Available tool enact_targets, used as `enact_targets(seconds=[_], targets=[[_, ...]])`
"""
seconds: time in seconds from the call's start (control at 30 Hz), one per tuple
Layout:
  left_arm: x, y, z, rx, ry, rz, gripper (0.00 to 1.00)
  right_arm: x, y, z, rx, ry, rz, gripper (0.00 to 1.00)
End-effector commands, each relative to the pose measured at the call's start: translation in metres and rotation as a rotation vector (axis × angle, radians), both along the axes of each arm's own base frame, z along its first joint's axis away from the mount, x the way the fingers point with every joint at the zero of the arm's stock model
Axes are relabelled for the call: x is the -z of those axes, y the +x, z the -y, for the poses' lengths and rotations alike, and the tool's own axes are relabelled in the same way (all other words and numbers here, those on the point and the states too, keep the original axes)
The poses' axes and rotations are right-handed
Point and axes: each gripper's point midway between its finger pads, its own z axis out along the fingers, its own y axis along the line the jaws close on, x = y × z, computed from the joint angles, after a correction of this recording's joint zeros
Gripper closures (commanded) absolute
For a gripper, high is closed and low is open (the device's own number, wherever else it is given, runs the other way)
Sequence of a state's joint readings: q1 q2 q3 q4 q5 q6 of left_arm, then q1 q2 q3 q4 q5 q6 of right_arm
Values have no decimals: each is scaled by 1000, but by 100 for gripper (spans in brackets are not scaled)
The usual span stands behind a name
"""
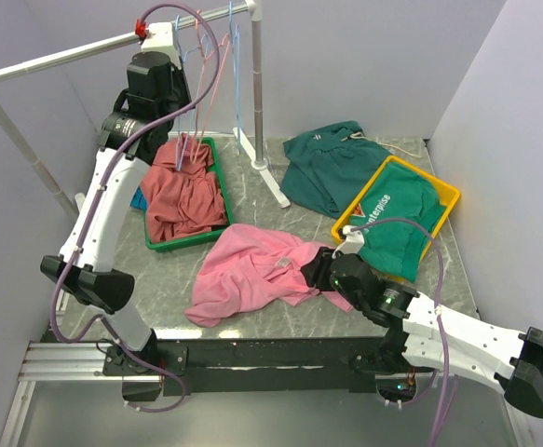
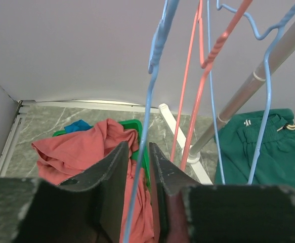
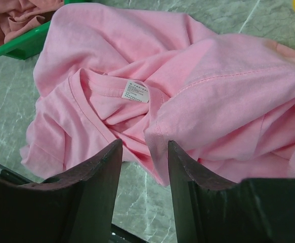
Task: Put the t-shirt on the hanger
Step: Pick up the hanger from the clothesline.
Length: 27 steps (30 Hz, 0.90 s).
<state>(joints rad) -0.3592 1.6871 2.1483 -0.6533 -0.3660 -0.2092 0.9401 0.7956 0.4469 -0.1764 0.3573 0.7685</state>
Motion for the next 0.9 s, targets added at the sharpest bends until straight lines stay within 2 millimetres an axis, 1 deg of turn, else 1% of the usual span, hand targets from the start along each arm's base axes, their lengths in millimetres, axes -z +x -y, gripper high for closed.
enact_targets(seconds=[0.0, 0.03, 0.2, 0.3, 0.33, 0.37, 0.4, 0.43, 0.47, 0.53, 0.57, 0.63, 0.67, 0.77, 0.8, 0.83, 0.87], targets=[[-8, 10, -1, 3, 10, 44, 72, -17, 4, -10, -14, 45, 35, 51], [-8, 11, -3, 2, 6, 48, 72, -17, 4, -11, -15, 49, 35, 51], [0, 19, -3, 17, -3, 36, 68, -16, 4, -11, -21, 40, 35, 51], [-1, 21, -5, 15, -8, 55, 72, -17, 4, -11, -22, 42, 38, 51], [-1, 21, -4, 19, -9, 59, 79, -16, 4, -11, -22, 40, 36, 51], [-3, 19, -5, 19, -9, 67, 82, -17, 4, -11, -23, 43, 40, 51], [-7, 20, -5, 19, -13, 83, 85, -17, 4, -11, -22, 39, 39, 51], [-9, 19, -5, 19, -15, 90, 92, -16, 4, -11, -22, 37, 38, 51], [-15, 17, -7, 16, -19, 102, 95, -17, 4, -11, -22, 37, 38, 51], [-21, 14, -8, 13, -19, 114, 99, -17, 4, -11, -24, 36, 38, 50], [-31, 11, -11, 2, -24, 134, 99, -17, 5, -11, -23, 35, 39, 51], [-38, 7, -15, -11, -22, 145, 99, -17, 4, -11, -27, 35, 39, 51], [-48, 2, -18, -19, -26, 164, 99, -19, 4, -12, -27, 37, 41, 51], [-63, -11, -21, -11, -30, 191, 99, -19, 4, -12, -29, 36, 43, 51], [-67, -14, -21, -5, -28, 198, 99, -18, 4, -11, -29, 32, 42, 50], [-65, -17, -22, -1, -24, 191, 99, -19, 4, -12, -29, 32, 44, 51], [-70, -23, -23, 2, -26, 201, 99, -19, 5, -11, -28, 32, 44, 51]])
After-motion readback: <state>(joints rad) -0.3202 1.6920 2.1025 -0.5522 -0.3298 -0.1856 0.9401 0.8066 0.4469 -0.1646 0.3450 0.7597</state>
